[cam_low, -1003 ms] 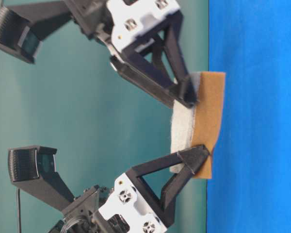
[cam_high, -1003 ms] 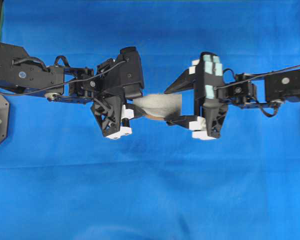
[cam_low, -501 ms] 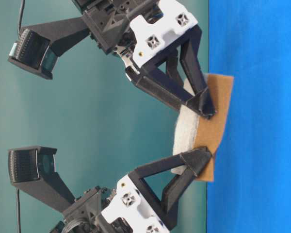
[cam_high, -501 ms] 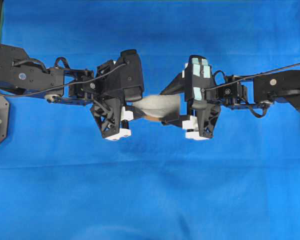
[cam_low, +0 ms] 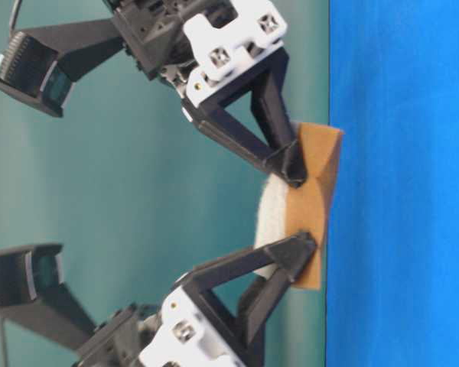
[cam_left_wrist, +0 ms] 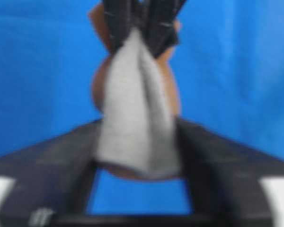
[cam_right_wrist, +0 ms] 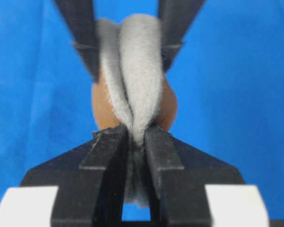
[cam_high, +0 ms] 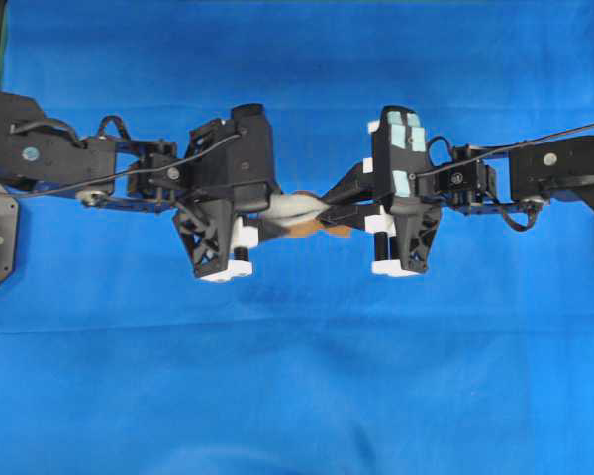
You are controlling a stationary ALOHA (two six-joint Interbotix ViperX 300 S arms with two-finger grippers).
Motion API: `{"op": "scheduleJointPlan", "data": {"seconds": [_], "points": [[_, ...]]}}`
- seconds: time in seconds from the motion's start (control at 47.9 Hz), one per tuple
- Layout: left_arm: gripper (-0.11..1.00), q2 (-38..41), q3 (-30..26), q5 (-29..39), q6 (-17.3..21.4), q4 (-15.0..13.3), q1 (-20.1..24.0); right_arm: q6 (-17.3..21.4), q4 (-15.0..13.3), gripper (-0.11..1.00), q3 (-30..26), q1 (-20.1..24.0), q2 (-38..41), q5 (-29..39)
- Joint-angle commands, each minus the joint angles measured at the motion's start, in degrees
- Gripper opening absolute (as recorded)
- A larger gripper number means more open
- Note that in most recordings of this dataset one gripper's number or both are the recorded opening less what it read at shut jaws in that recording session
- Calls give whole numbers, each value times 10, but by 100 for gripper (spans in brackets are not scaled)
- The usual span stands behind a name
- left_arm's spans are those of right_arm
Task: Hand over the sponge with the left arm and wipe it with the right arm.
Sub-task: 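Open the left gripper and pull it back, leaving sponge in right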
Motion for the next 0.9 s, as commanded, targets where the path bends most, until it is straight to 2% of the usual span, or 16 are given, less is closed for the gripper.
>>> {"op": "scheduleJointPlan", "data": {"seconds": [0.0,0.063,0.125,0.46,0.689,0.877], "points": [[57,-29,4,-7,-2,-1,-7,-1,-1,15,-3,-2,-18,4],[75,-47,16,-15,-2,-1,-7,-1,-1,15,-2,-2,-22,9],[87,-66,30,-25,-1,-1,-8,-2,-2,15,0,-2,-26,13],[85,-186,138,-116,-1,0,-9,1,-1,15,12,-2,-47,21],[85,-200,147,-121,-1,-1,-9,4,-1,15,12,-2,-33,25],[85,-200,147,-125,0,-1,-9,10,1,15,12,-3,27,18]]}}
